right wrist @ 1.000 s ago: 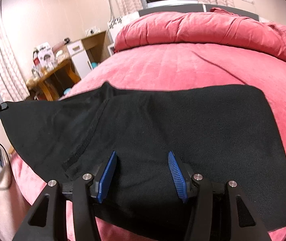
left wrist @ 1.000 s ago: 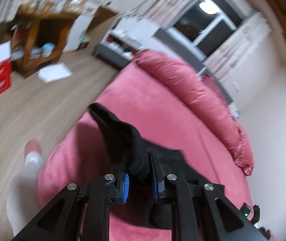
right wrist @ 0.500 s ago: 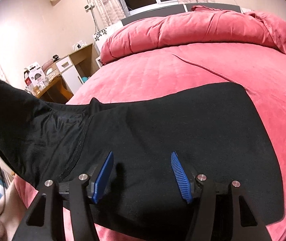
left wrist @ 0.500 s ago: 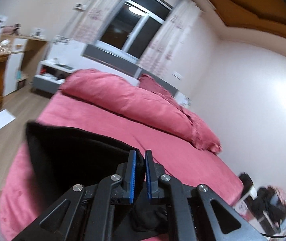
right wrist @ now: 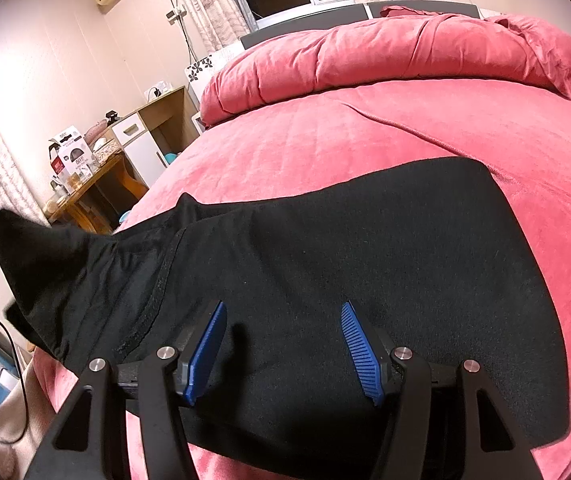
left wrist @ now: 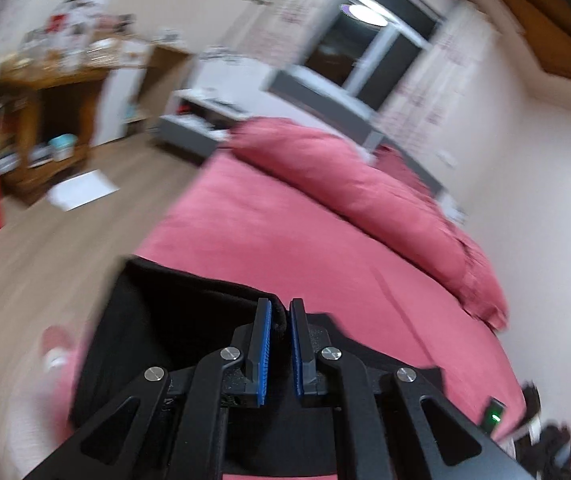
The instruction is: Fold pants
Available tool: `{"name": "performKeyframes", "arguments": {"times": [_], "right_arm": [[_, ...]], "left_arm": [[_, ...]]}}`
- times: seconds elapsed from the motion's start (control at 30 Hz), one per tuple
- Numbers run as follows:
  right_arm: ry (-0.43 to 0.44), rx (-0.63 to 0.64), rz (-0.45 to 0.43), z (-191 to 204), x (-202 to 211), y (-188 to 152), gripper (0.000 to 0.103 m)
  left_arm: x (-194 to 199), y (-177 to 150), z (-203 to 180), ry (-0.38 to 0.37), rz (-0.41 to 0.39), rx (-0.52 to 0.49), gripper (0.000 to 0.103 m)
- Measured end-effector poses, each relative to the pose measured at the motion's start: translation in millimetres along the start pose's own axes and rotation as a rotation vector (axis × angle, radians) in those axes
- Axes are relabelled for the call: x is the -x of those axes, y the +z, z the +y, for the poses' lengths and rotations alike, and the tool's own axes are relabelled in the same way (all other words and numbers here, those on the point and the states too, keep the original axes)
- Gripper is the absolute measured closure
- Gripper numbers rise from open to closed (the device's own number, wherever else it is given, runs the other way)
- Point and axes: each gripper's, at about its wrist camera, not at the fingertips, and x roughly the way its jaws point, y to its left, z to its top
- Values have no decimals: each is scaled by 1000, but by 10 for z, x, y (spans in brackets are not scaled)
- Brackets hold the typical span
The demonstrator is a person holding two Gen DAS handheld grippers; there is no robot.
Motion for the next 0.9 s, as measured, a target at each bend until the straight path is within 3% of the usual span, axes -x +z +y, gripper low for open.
{"name": "performKeyframes", "arguments": {"times": [0.1, 0.17, 0.23, 0.4, 0.5, 0.57, 0.63, 0.73, 0.83, 0.9], "right_arm": [[-4, 4, 2, 6, -7, -5, 42], [-7, 7, 3, 4, -8, -9, 42], [-9, 8, 4, 7, -13, -11, 42], [-10, 12, 5, 12, -22, -7, 42], [-9, 11, 5, 11, -25, -8, 42], [-9, 11, 5, 12, -23, -8, 42], [-10, 11, 6, 13, -23, -8, 42], [-10, 12, 5, 12, -23, -8, 42], [-9, 11, 6, 15, -26, -10, 42], [-11, 13, 6, 17, -26, -7, 42]], "left_arm": [[83, -18, 495, 98, 11, 102, 94], [105, -70, 751, 136, 37, 147, 80], [66, -162, 973, 161, 110, 197, 70], [-131, -388, 1312, 222, 269, 339, 68], [-224, -435, 1322, 288, 310, 326, 61], [-262, -435, 1329, 341, 313, 282, 49], [-339, -501, 1419, 335, 355, 278, 47], [-393, -626, 1576, 321, 434, 359, 48], [-350, -663, 1618, 269, 435, 404, 51], [-308, -658, 1619, 238, 412, 422, 61]]}}
